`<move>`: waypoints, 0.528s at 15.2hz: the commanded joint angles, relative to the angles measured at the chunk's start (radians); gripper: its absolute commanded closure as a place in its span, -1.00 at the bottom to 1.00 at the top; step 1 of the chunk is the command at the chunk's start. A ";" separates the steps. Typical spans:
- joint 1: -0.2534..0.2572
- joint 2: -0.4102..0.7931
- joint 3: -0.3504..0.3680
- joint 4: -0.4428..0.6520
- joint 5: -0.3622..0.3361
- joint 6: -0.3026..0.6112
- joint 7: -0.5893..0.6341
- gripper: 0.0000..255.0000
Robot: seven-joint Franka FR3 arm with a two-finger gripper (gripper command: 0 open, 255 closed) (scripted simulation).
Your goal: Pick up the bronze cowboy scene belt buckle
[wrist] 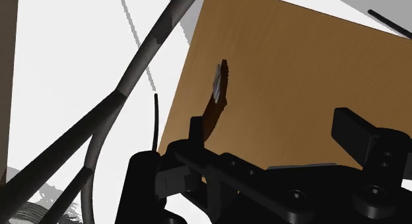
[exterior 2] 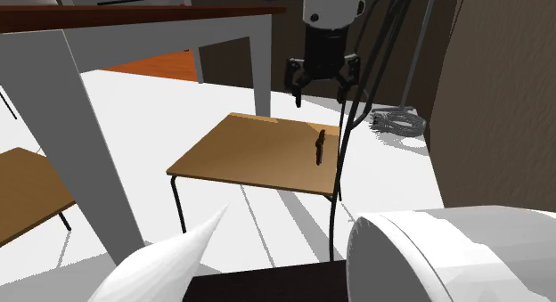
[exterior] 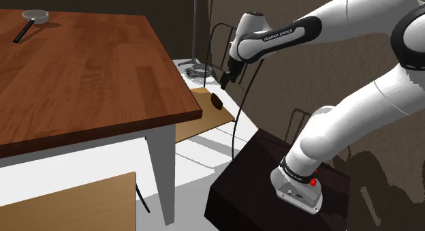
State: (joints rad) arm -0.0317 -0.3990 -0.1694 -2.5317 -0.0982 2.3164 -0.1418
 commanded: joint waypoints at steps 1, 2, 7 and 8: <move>0.001 0.069 -0.013 -0.004 0.006 0.079 -0.007 -1.00; 0.002 0.106 -0.019 -0.001 0.011 0.116 -0.012 -1.00; 0.013 0.304 -0.046 0.034 0.062 0.289 -0.051 -1.00; 0.015 0.346 -0.050 0.046 0.079 0.320 -0.063 -1.00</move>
State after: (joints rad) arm -0.0179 -0.0997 -0.2140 -2.4855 -0.0331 2.5912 -0.1984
